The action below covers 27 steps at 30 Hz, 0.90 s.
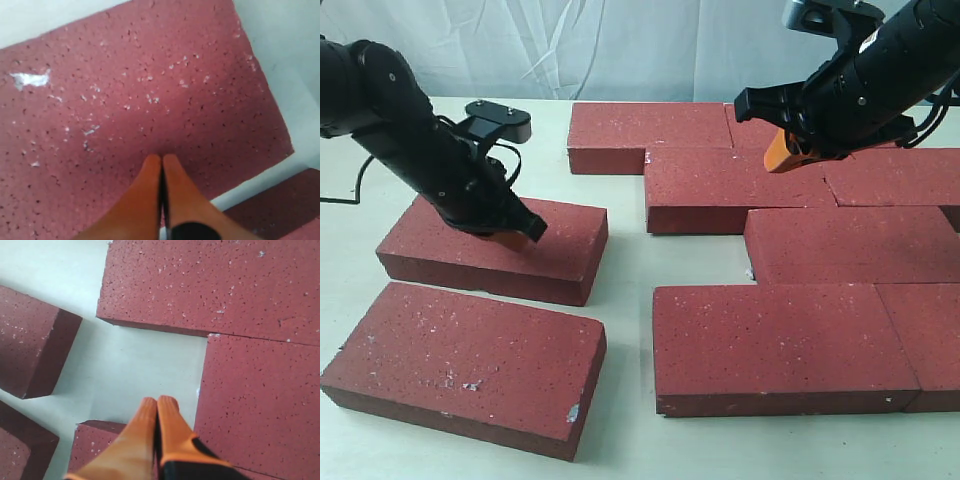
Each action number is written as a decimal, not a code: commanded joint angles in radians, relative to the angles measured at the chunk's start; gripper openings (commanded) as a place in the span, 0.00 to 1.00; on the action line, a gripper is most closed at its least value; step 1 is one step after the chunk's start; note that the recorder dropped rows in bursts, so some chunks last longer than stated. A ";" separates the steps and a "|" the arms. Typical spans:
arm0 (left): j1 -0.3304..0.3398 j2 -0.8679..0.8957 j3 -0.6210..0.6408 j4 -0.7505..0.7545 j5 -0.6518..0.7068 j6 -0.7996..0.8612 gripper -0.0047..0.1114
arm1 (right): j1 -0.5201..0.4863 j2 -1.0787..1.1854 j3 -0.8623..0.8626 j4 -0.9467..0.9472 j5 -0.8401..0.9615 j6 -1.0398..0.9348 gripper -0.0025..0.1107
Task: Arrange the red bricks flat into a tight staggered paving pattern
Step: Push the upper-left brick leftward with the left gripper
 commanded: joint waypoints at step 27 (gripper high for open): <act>0.258 0.055 -0.003 -0.135 -0.170 -0.051 0.04 | -0.001 -0.006 0.005 -0.006 -0.014 -0.007 0.02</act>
